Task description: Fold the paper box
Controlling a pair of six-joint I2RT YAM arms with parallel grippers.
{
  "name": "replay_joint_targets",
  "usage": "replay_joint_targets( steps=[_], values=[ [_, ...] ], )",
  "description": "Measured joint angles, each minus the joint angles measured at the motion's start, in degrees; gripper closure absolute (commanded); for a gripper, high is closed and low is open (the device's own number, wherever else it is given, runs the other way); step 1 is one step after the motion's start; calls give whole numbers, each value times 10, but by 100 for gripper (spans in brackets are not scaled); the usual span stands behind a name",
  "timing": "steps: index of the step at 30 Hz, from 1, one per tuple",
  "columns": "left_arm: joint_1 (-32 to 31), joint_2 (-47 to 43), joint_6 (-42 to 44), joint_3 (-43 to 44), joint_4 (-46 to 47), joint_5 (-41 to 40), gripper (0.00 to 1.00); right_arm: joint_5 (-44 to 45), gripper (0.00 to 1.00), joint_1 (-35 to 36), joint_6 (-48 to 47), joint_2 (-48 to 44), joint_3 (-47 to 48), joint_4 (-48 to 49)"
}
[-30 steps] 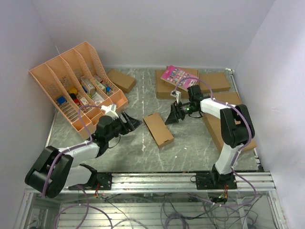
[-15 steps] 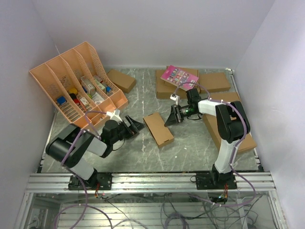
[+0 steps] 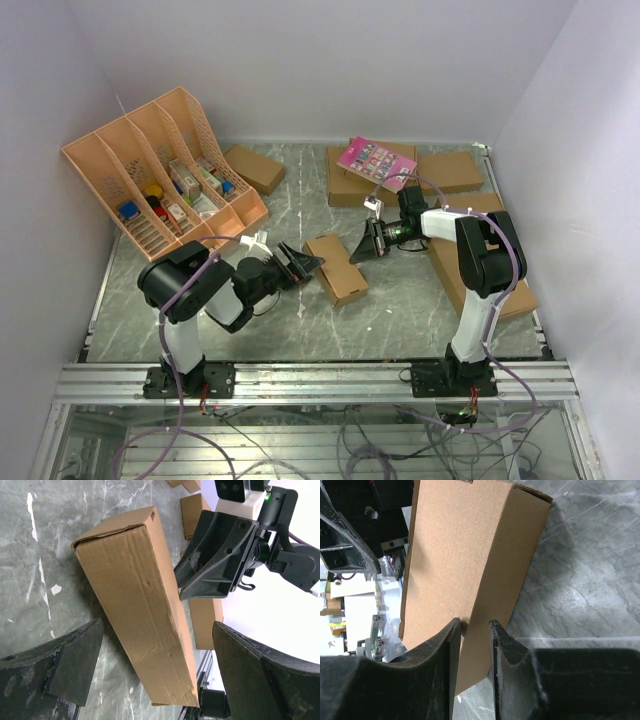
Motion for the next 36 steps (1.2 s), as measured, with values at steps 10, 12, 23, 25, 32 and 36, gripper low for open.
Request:
replay_joint_targets(
  steps=[10,12,23,25,32,36],
  values=[
    [-25,21,-7,34,-4,-30,9,-3,72,-6,0,3,0,-1],
    [-30,23,-5,50,-21,-34,20,-3,70,-8,-1,3,0,-3],
    [-37,-22,24,78,-118,-50,54,14,48,-14,-27,2,0,-20],
    [-37,-52,45,81,-158,-53,54,17,43,-14,-37,-1,0,-28],
    [-31,-179,129,110,-360,-60,55,19,38,-47,-78,-66,0,-64],
    [-9,-268,223,196,-606,-75,58,16,38,-88,-91,-127,1,-67]
  ],
)
